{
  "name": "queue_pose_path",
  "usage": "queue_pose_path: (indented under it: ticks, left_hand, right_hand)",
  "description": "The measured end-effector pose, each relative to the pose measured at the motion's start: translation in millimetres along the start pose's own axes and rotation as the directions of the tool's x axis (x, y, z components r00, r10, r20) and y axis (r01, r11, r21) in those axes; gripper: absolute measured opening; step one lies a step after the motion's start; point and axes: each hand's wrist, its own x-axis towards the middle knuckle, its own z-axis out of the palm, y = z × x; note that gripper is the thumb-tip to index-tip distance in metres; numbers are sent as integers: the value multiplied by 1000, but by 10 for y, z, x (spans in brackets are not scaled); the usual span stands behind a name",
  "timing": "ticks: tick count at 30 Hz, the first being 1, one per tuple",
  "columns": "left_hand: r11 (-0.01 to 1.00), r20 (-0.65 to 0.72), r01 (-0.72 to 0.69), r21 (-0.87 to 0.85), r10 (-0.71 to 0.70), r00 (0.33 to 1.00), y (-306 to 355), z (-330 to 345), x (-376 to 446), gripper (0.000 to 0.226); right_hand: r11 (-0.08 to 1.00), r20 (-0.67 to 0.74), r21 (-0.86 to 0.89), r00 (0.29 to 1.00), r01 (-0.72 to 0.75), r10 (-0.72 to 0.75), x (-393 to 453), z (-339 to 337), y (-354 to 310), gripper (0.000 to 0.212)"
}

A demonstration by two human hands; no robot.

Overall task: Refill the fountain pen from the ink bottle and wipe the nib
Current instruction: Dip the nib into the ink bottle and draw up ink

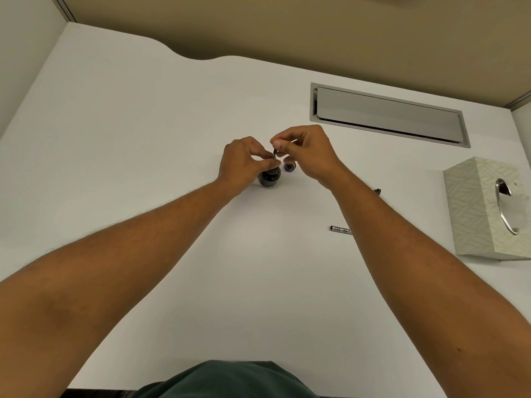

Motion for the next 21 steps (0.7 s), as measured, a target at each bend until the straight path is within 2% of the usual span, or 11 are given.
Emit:
queue_pose_path:
  ticks: [5,7,10,12,15,18,21]
  left_hand:
    - [1000,-11,1,-8,-1,1000,-15,39,-8,19]
    - [1000,-16,5,-8,-5,1000,-17,43,-8,19]
    - [1000,-14,6,-8,-6,1000,-18,27,-12,17]
    - [1000,-10,9,-19,-9,1000,-23,21,-15,15]
    - [999,-12,24,-37,-24,1000,-27,31,-18,16]
    - [1000,-18,12,-27,-13,1000,-22,51,-24,16]
    - [999,-20,14,-34,-14,1000,-10,54,-20,16]
  right_hand:
    - [999,-195,-39,981,-17,9,15,139,-16,25]
    - [1000,-160,-19,987,-11,7,30,150,3,21]
    - [1000,25,18,1000,-9,9,28,79,15,16]
    - [1000,62,15,998,-8,7,27,32,29,14]
    - [1000,-35,-4,999,-26,25,39,32,20,14]
    - [998,-148,-31,988,-47,42,27,95,-19,30]
    - [999,-161,-27,986,-43,39,26,120,-26,37]
